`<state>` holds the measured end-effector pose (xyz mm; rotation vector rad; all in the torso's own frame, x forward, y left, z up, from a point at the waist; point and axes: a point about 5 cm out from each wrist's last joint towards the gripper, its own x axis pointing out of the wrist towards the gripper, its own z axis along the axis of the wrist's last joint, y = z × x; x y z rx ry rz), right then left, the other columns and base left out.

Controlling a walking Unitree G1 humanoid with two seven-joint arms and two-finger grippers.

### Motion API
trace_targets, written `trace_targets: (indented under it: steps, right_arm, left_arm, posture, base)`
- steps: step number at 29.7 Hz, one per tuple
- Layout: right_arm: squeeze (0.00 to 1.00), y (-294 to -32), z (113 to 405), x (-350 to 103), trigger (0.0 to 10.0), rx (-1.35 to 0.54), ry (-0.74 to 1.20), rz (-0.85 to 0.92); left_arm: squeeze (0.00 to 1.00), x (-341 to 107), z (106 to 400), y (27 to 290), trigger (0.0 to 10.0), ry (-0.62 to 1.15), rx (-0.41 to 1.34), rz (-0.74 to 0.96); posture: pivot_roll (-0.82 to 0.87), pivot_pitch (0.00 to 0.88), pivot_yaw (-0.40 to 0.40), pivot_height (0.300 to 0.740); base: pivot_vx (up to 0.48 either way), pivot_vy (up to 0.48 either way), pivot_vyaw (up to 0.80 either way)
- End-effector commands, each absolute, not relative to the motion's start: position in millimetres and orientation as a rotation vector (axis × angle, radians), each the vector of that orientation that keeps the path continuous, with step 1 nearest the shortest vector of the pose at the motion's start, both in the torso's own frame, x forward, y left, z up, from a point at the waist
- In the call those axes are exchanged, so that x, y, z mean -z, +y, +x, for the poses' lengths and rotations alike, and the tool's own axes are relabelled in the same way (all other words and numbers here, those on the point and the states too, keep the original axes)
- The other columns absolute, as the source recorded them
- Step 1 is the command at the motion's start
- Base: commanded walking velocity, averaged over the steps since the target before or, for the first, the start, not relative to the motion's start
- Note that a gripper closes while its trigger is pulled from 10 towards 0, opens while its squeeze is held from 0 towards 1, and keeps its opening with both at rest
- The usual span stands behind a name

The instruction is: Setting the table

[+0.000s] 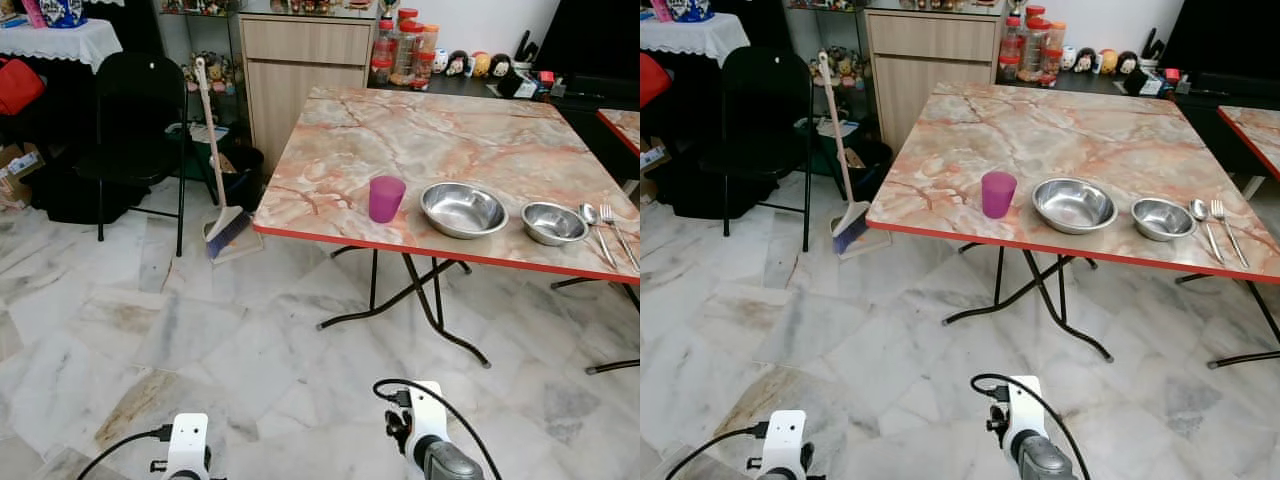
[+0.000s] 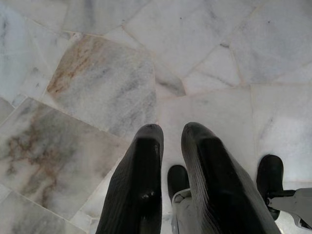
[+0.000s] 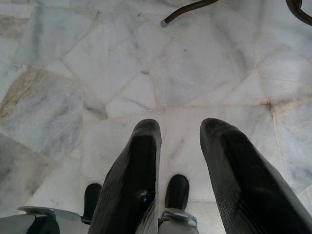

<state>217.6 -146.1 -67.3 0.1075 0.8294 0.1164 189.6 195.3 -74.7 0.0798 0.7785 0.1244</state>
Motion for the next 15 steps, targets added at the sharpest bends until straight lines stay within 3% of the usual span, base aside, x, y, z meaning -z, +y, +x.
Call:
trace_targets:
  steps: [1,15]
  right_arm:
    - [0.0,-147.6,219.8,66.0,10.0,-0.107,0.826,0.103]
    - [0.0,-145.1,218.1,67.1,10.0,-0.115,0.833,0.106]
  left_arm:
    - [0.0,75.4,189.3,194.7,10.0,0.789,-0.128,0.072]
    - [0.0,75.6,188.9,195.3,10.0,0.793,-0.12,0.08]
  posture:
    - [0.14,0.005,-0.042,0.74]
    - [0.14,0.0,-0.035,0.74]
  base:
    - [0.0,0.0,-0.56]
    - [0.0,0.0,-0.76]
